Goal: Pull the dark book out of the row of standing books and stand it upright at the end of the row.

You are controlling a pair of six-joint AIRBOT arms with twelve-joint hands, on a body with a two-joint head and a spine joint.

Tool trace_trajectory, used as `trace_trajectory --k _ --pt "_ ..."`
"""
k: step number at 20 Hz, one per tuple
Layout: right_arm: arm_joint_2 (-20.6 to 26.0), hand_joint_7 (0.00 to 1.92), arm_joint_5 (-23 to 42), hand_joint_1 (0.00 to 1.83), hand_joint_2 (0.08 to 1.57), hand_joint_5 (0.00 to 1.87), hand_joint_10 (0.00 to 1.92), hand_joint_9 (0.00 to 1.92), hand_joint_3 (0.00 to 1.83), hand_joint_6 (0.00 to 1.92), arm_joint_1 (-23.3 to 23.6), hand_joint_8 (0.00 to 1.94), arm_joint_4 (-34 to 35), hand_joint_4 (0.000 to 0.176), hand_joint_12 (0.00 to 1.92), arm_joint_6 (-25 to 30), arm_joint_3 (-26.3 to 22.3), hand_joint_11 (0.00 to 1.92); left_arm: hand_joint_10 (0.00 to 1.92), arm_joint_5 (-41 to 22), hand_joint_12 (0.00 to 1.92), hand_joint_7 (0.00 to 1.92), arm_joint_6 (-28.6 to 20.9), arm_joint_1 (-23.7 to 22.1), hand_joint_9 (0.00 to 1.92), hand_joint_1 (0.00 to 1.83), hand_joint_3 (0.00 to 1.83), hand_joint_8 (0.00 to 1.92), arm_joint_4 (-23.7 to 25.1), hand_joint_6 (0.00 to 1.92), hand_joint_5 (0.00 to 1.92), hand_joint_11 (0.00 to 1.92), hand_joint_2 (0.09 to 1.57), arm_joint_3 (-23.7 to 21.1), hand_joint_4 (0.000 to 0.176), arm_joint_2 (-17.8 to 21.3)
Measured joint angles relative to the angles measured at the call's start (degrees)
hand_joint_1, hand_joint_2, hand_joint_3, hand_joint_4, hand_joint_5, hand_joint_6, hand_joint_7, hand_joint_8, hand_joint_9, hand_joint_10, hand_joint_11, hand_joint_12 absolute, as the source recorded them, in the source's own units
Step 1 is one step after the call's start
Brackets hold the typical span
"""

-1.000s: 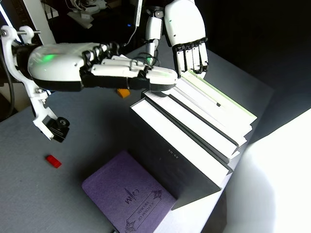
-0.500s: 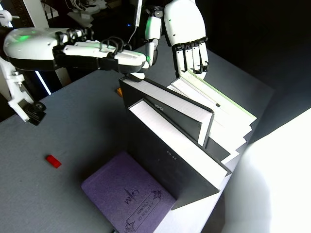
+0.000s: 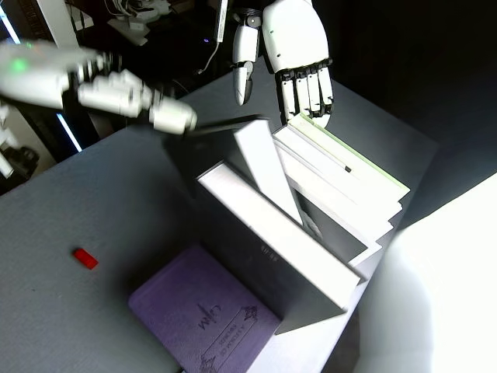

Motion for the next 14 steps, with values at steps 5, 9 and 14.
trace_trajectory --k 5,9,14 --pt "0.3 0.18 0.3 0.0 1.15 0.59 0.0 0.02 0.0 0.0 -3.4 0.0 -1.7 0.0 0.0 -0.3 0.0 0.0 0.0 0.1 0.72 0.17 0.0 -0.1 0.17 0.0 0.01 0.0 0.0 0.0 0.15 0.0 1.33 0.0 0.034 0.0" --pt "0.3 0.18 -1.0 0.0 1.15 0.59 0.0 0.03 0.0 0.0 -7.0 0.0 -1.7 0.0 0.0 0.2 -0.2 0.0 0.01 0.1 0.75 0.18 0.0 -0.1 0.18 0.0 0.0 0.0 0.0 0.0 0.16 0.0 1.32 0.0 0.036 0.0" --pt "0.6 0.19 -1.3 0.0 1.16 0.59 0.0 0.04 0.0 0.0 -11.4 0.0 2.3 0.0 0.0 -0.9 -2.6 0.0 0.01 0.2 0.68 0.17 0.0 -0.1 0.17 0.0 0.0 0.0 0.0 0.0 0.16 0.0 1.34 0.0 0.037 0.0"
